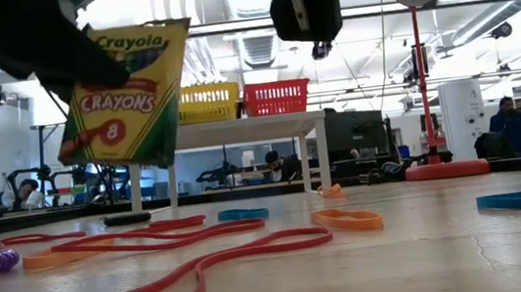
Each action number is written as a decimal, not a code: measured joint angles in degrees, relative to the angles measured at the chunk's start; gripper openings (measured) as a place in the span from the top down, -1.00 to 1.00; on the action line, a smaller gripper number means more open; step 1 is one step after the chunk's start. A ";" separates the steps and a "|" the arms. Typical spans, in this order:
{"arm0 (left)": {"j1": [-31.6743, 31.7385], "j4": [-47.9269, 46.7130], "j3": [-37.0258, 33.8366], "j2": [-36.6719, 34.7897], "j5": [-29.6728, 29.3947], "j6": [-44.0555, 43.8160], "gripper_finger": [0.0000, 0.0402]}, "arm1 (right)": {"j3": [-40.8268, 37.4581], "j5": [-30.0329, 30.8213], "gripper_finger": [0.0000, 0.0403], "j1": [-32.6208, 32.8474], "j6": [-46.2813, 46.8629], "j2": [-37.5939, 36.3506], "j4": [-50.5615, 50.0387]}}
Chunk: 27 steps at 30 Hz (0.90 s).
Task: Pick & Place Office Desk Supplies
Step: Put the yellow crayon box into the yellow basket on the shelf
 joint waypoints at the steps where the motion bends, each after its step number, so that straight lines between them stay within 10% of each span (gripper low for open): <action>1: 0.00 -1.91 0.40 -0.41 0.05 0.05 0.78 | 0.00 -0.51 0.78 -0.23 0.06 0.13 0.10; 8: 0.11 -8.19 1.75 -1.42 6.66 -0.04 0.80 | -0.13 9.38 0.69 -0.49 -2.56 1.18 4.35; 27: 0.11 -12.09 1.57 -3.90 12.61 -2.30 0.79 | 4.58 9.41 -0.14 1.10 -22.20 13.22 20.51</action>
